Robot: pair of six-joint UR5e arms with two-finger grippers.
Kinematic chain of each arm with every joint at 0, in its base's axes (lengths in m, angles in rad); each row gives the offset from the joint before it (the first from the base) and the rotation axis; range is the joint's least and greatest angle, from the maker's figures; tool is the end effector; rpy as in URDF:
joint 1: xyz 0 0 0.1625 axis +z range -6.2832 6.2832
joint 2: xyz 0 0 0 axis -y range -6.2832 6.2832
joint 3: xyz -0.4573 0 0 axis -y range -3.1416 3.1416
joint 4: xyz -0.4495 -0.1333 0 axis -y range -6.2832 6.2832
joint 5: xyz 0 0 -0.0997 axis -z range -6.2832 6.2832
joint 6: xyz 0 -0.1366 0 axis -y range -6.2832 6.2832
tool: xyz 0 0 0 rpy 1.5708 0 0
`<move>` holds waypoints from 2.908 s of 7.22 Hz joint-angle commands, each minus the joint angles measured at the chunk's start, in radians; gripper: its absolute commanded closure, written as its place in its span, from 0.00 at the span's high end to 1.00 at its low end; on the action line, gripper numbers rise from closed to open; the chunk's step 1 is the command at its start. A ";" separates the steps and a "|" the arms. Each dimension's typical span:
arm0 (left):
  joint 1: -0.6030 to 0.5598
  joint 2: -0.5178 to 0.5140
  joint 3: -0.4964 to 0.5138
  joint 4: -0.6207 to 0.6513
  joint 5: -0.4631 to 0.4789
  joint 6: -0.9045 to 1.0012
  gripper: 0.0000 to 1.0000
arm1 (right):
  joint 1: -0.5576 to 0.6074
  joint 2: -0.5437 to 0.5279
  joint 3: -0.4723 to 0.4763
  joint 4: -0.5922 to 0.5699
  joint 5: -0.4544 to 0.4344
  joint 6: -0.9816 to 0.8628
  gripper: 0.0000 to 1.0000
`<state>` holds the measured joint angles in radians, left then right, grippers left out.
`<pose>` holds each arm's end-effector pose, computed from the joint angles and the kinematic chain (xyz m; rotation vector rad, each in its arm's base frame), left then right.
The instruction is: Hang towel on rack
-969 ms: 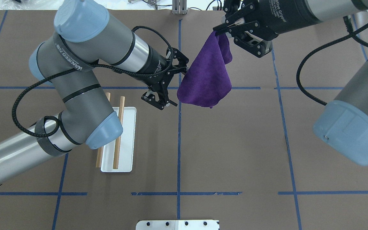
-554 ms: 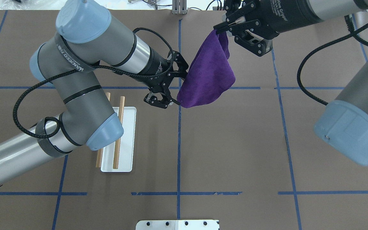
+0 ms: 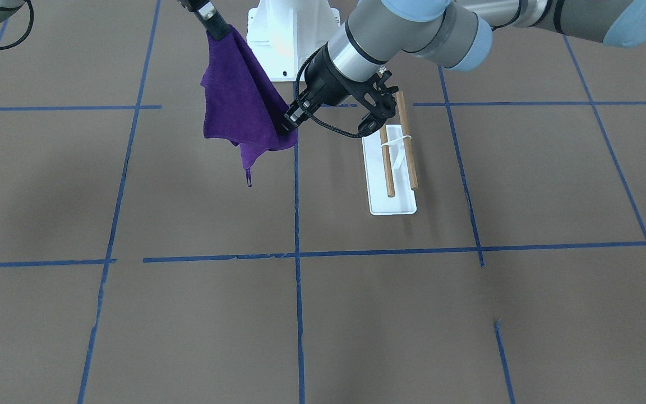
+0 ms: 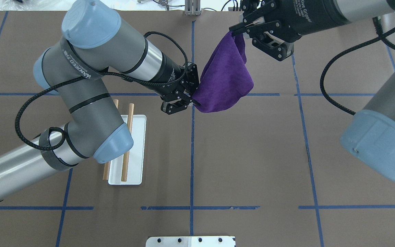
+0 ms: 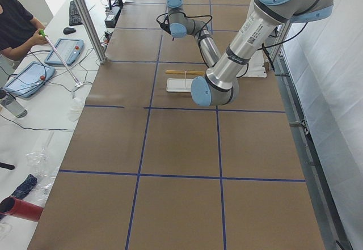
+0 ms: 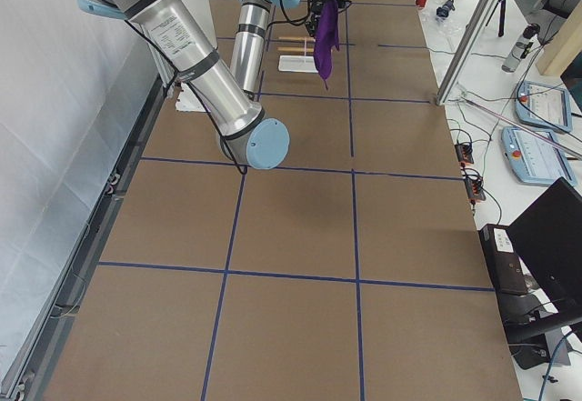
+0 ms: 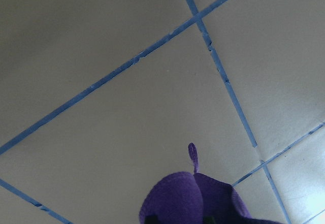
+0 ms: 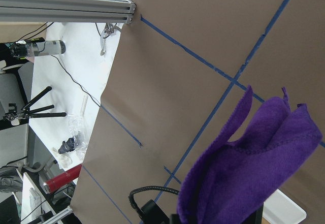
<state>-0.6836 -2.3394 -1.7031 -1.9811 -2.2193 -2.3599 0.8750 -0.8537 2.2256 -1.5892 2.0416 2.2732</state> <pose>0.5322 -0.4990 0.0705 -0.6328 1.2621 -0.8075 -0.2848 -0.4523 -0.0046 -0.2937 -1.4208 0.9928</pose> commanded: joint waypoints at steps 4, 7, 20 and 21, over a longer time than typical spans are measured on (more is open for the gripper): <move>-0.008 0.078 -0.016 0.001 0.073 0.180 0.00 | 0.041 -0.127 0.034 0.000 0.014 -0.152 1.00; -0.027 0.184 -0.093 0.002 0.189 0.200 0.00 | 0.114 -0.194 0.034 -0.003 0.034 -0.241 1.00; -0.083 0.648 -0.310 -0.004 0.288 0.599 0.00 | 0.148 -0.246 0.016 -0.005 0.042 -0.322 1.00; -0.082 0.640 -0.287 -0.005 0.288 0.599 0.23 | 0.150 -0.246 0.016 -0.005 0.042 -0.322 1.00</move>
<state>-0.7678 -1.6910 -2.0144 -1.9852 -1.9321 -1.7627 1.0236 -1.0998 2.2412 -1.5938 2.0831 1.9525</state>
